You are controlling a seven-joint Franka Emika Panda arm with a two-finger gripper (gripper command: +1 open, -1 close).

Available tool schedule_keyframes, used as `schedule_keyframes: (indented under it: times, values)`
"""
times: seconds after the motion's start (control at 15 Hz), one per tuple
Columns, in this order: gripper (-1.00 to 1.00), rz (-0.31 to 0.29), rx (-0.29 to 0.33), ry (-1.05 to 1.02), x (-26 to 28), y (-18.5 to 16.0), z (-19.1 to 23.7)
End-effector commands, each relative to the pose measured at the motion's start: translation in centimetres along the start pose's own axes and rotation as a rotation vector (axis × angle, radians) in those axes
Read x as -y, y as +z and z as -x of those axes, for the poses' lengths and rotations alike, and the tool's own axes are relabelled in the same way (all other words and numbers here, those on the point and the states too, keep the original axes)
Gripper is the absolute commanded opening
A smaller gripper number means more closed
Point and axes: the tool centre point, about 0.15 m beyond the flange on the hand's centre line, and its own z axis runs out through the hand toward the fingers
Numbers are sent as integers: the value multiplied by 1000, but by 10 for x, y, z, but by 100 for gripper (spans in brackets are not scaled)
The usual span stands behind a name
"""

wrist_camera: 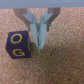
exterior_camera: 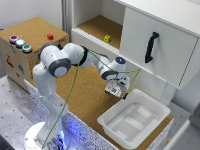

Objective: Push the purple block to the left

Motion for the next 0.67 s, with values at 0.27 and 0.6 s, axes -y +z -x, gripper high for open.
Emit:
schedule_keyframes:
  times: [0.27,0.6]
  values:
    - [-100,-49,19,-1,42,11,-6]
    - [-100,-69,17,-1,63,15,-12]
